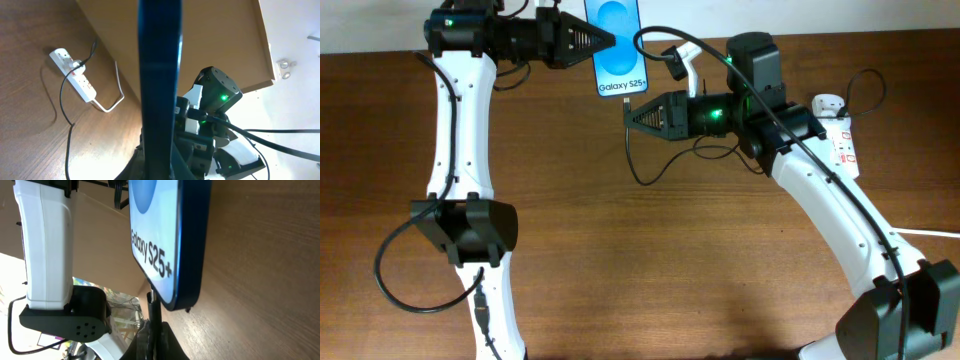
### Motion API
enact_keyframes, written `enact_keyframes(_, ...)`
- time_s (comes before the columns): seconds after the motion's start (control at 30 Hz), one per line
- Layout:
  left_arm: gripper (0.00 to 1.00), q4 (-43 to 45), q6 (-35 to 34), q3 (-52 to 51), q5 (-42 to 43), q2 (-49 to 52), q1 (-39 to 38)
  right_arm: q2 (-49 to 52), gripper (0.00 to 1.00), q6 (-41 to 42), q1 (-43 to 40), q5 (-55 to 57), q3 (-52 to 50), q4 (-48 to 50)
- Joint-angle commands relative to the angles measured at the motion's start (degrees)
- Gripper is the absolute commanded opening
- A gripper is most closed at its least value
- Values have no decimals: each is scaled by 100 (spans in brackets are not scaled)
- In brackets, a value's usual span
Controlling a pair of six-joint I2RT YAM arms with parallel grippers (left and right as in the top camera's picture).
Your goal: Plug charger to phone and switch on socket
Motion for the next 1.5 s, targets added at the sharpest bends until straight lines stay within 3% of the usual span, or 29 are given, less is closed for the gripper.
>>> enact_keyframes(0.0, 0, 15, -11, 48, 315, -46, 31, 33, 4, 39, 17, -136, 85, 39)
enact_keyframes(0.77, 0, 15, 118, 48, 315, -46, -87, 33, 4, 240, -116, -461, 85, 120)
enact_keyframes(1.47, 0, -74, 111, 48, 317, -46, -87, 63, 4, 262, 2, -44, 85, 57)
